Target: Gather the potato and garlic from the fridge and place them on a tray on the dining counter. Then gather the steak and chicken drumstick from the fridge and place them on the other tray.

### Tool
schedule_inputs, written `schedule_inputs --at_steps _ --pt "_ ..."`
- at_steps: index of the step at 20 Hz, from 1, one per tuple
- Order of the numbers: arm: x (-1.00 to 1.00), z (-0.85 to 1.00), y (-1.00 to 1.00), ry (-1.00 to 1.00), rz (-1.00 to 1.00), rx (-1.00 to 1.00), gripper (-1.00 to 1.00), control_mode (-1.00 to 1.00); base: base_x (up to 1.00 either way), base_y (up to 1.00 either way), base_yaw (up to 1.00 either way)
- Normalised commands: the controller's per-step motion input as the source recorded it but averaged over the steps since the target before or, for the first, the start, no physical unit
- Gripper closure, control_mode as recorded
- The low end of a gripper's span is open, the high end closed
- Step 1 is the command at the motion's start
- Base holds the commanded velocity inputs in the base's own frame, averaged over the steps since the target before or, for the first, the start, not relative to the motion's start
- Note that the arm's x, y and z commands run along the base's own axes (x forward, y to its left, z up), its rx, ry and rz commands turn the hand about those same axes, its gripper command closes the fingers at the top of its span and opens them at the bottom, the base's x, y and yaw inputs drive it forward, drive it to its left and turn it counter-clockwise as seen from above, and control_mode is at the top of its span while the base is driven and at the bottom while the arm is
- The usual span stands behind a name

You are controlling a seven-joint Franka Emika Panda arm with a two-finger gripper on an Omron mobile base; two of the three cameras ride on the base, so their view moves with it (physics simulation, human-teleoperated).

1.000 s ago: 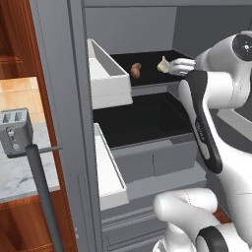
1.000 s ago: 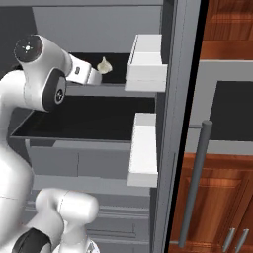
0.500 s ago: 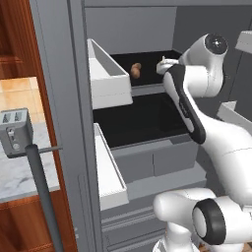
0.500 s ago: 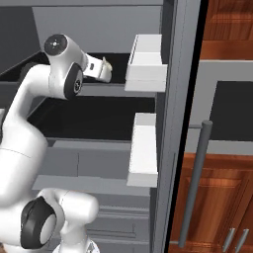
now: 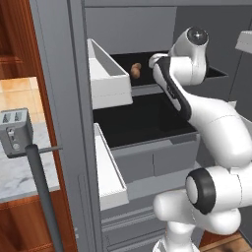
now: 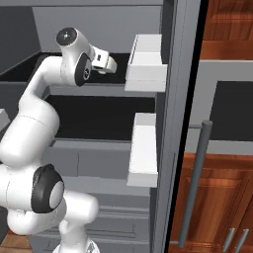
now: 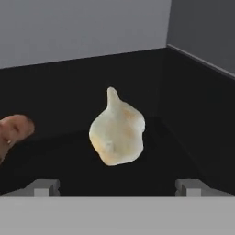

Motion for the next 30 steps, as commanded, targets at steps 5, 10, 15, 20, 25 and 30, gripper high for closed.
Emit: schedule_inputs --at_steps 5,10,15,20,25,30 --pt "0.60 -0.06 0.00 0.01 0.00 -0.01 -1.00 -1.00 0.00 0.00 0.00" --pt "0.21 -0.07 0.00 0.02 0.00 0.00 -1.00 -1.00 0.00 0.00 0.00" --pt "0.00 -0.17 -0.01 0.00 0.00 0.00 -1.00 -1.00 0.00 0.00 0.00" --pt "0.05 -0.25 -0.15 0.00 0.00 0.00 -1.00 -1.00 0.00 0.00 0.00" --pt "0.20 -0.12 -0.10 0.00 0.00 0.00 -1.00 -1.00 0.00 0.00 0.00" --pt "0.40 0.00 0.00 0.00 0.00 0.00 -1.00 -1.00 0.00 0.00 0.00"
